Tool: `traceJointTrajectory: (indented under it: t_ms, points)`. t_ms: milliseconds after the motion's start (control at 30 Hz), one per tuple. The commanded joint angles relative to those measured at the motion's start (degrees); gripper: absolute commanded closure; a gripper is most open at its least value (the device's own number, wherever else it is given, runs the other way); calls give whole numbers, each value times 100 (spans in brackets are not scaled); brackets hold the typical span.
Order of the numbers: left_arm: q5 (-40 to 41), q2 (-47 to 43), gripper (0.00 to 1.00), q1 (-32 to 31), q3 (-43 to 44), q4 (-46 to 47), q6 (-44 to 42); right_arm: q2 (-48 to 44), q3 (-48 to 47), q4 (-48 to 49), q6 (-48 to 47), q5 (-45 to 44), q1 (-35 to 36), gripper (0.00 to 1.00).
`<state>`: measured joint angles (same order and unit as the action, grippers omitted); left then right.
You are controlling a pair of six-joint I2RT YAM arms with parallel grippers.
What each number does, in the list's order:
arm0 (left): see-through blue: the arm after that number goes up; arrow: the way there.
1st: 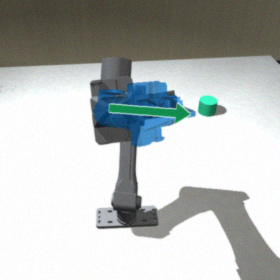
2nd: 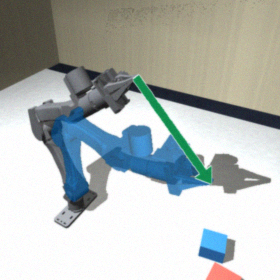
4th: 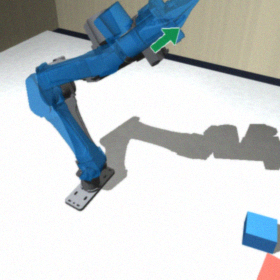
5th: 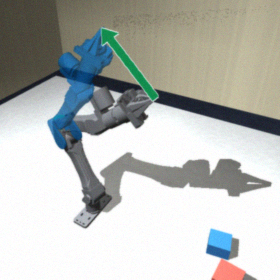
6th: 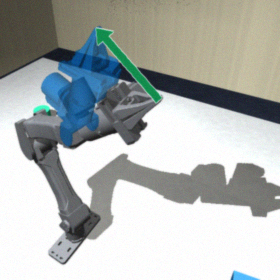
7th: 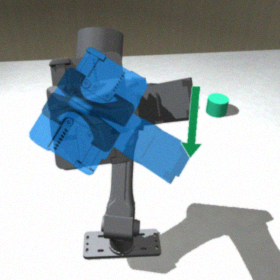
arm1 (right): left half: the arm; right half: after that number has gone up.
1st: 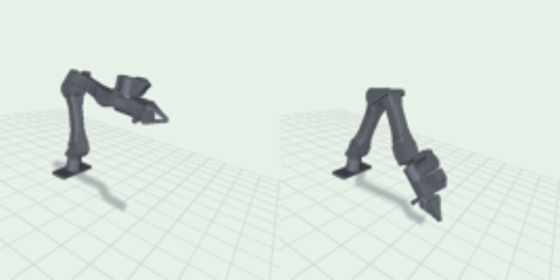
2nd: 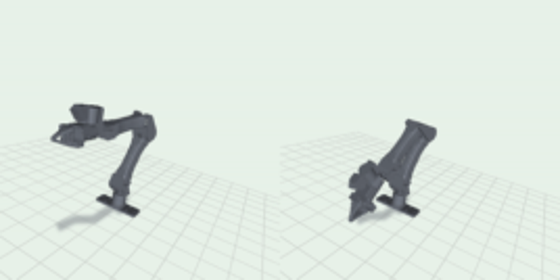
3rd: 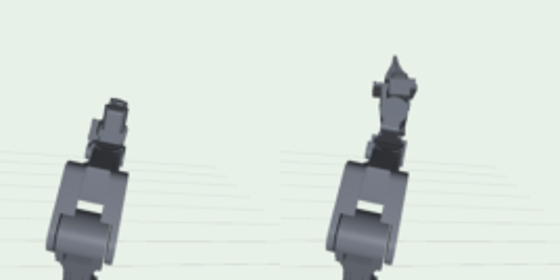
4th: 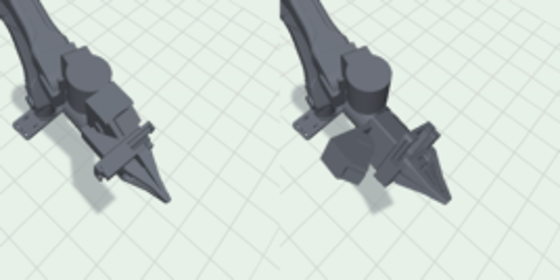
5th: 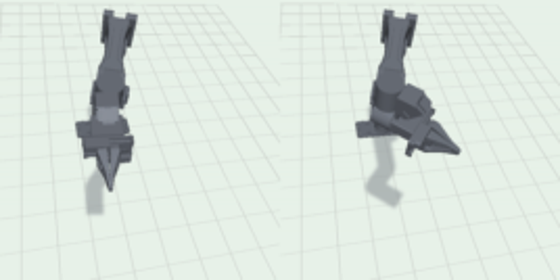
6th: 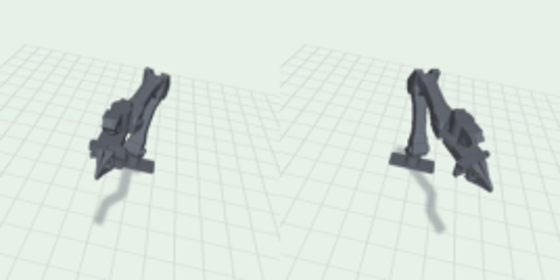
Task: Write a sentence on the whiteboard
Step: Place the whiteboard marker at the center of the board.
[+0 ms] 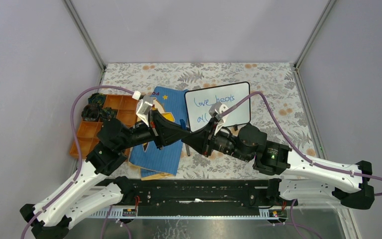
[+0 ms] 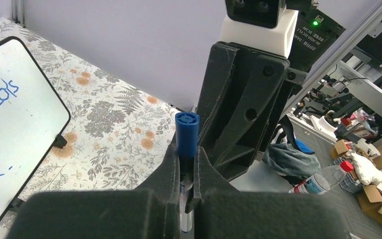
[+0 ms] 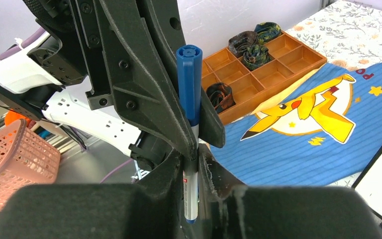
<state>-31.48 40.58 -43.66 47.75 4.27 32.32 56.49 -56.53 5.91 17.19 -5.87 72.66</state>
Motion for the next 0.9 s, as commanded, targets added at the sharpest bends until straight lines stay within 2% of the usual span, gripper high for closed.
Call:
traceJointTrajectory:
  t_ms: [0,167,333,467,633,700,800,867]
  points:
    - [-1,-81,100,25,-55,161,30,3,-24,354,32,95,-68,88]
    - [28,-100,100,27,-81,151,53,-34,-49,313,-35,148,-71,100]
    - [117,-100,98,33,-103,150,82,-55,-22,293,-39,238,-68,100]
    - [229,-70,51,32,-84,137,103,-122,9,226,-56,215,-70,100]
    - [543,-66,12,24,-1,11,163,-274,9,-151,-104,60,-75,100]
    - [833,-150,2,28,28,-91,139,-397,71,-470,-106,-119,-73,100]
    - [1690,-349,1,30,34,-381,130,-594,230,-1094,3,-635,-75,100]
    - [2567,-492,1,25,-1,-555,131,-663,300,-1532,114,-1106,-88,100]
